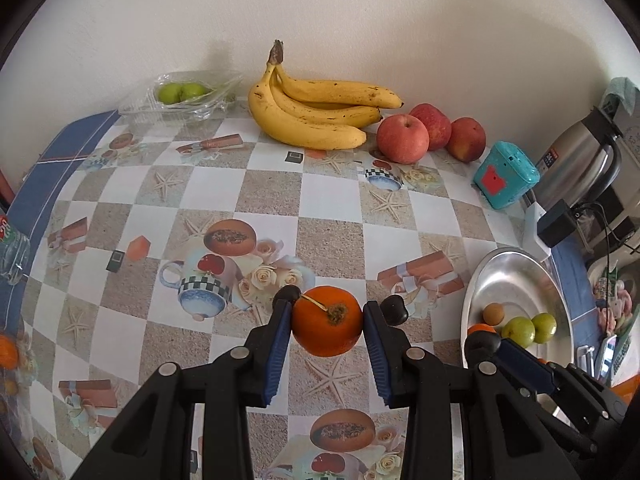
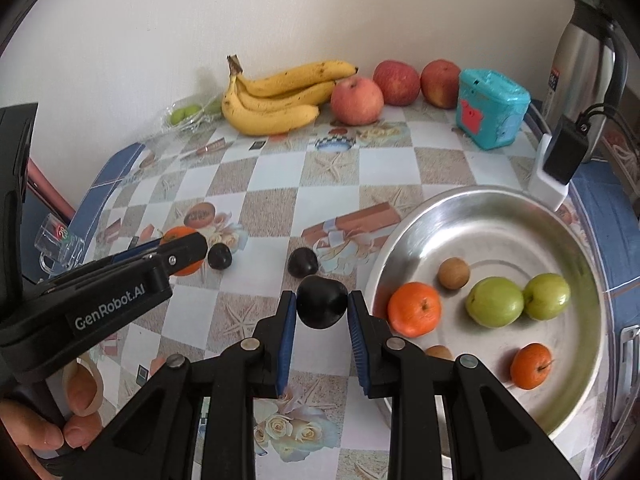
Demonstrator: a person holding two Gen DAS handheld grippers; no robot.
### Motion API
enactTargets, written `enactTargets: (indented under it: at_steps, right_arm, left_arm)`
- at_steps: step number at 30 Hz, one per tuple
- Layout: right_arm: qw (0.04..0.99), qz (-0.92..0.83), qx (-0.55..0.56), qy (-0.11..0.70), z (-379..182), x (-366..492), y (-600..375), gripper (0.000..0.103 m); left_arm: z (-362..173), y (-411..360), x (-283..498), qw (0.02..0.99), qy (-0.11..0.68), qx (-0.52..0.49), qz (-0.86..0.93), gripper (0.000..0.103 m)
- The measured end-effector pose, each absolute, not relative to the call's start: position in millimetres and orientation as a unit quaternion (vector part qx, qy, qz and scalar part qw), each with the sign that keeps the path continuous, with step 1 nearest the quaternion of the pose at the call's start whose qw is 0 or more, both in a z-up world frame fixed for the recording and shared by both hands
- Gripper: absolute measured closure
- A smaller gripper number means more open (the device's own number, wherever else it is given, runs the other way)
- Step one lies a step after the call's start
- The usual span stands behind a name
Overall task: Organize fruits
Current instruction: 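Close the left gripper on the orange while the right gripper closes on the plum, then lift and carry the orange and dark plum over the steel bowl with both grippers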
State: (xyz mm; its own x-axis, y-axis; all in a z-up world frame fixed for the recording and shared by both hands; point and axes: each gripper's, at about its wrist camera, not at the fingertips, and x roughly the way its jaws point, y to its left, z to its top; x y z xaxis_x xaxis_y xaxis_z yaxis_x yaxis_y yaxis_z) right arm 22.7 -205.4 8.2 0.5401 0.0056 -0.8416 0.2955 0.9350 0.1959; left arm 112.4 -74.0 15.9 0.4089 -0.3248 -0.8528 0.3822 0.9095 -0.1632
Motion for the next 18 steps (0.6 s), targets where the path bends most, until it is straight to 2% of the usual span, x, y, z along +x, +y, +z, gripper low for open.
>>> enactTargets:
  at_steps: [18]
  right_arm:
    - [0.830, -0.187, 0.206, 0.483, -2, -13, -284, 0.076]
  left_arm:
    - [17, -118, 80, 0.819, 0.507, 0.065, -0.261, 0.064]
